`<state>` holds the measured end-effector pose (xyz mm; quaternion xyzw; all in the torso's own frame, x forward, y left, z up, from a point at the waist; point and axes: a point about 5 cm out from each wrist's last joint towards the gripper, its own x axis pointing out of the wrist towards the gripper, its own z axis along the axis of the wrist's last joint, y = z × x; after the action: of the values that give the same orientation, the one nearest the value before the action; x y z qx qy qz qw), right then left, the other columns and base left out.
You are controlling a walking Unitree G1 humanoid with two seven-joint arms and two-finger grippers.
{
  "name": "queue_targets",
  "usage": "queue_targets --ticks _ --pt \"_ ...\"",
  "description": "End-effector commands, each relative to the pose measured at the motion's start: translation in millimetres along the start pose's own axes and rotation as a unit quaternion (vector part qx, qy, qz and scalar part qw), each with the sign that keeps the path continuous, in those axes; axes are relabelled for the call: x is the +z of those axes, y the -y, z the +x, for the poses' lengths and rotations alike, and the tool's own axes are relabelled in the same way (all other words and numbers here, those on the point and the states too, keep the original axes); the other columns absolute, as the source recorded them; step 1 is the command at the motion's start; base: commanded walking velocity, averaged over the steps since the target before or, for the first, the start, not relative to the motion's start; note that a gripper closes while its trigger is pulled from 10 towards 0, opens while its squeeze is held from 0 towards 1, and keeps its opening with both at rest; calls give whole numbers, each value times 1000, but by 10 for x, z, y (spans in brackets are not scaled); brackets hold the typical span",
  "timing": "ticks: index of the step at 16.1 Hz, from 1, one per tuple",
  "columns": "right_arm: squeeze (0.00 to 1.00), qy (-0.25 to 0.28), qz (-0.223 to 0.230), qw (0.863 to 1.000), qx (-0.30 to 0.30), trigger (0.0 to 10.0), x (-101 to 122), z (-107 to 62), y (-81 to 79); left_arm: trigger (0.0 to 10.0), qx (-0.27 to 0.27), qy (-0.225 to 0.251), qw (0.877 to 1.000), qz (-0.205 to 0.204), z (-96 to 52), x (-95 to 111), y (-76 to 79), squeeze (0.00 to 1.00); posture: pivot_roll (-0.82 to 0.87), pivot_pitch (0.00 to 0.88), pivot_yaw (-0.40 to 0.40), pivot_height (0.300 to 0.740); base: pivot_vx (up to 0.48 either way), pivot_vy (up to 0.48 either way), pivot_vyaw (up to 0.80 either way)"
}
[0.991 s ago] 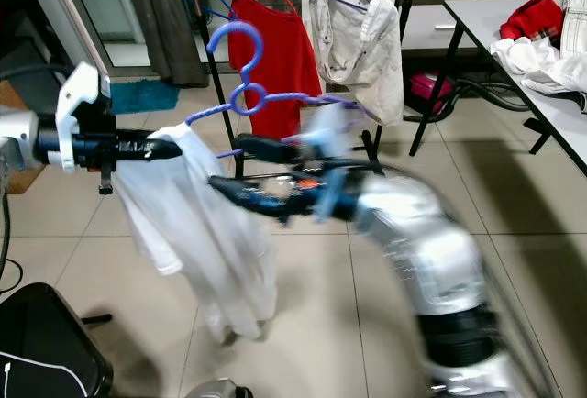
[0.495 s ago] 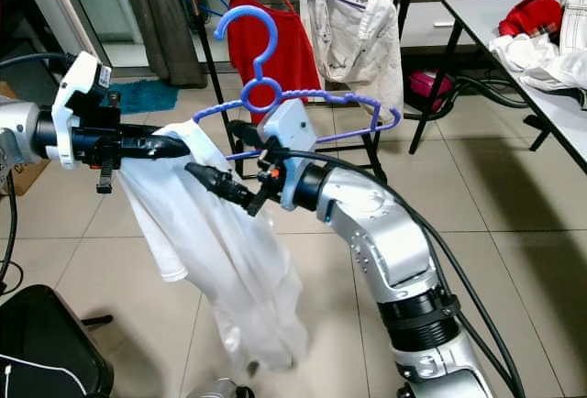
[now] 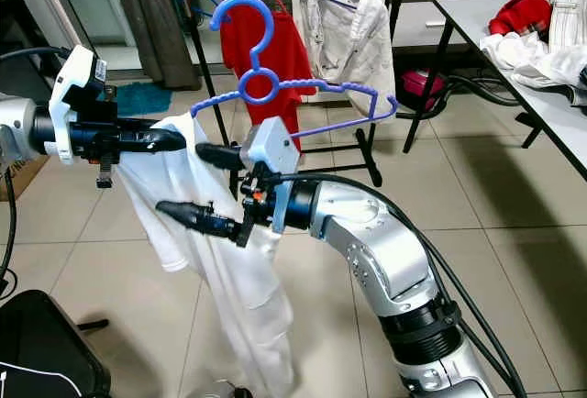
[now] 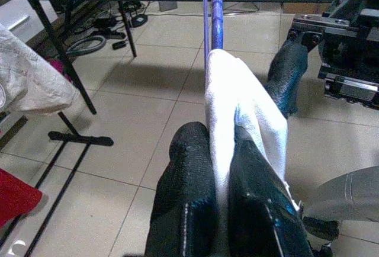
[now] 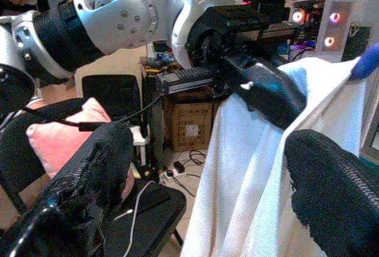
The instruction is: Hang hanger
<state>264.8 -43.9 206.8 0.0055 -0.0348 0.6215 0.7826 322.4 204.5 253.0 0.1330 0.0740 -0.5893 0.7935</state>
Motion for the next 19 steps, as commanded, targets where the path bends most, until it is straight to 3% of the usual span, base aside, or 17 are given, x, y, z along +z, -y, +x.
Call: queue_targets --ticks 1,13,19 --pt "0 -4 1 1000 18 10000 -11 46 -46 0 -1 19 1000 23 -20 153 -16 0 -9 0 133 740 0 0 0" --pt "0 -46 13 999 24 10000 -307 283 53 0 -9 27 999 42 -47 384 -10 0 22 0 129 740 0 0 0" --pt "0 -98 25 995 24 10000 -657 276 127 0 -2 32 998 49 -124 520 -28 0 51 0 133 740 0 0 0"
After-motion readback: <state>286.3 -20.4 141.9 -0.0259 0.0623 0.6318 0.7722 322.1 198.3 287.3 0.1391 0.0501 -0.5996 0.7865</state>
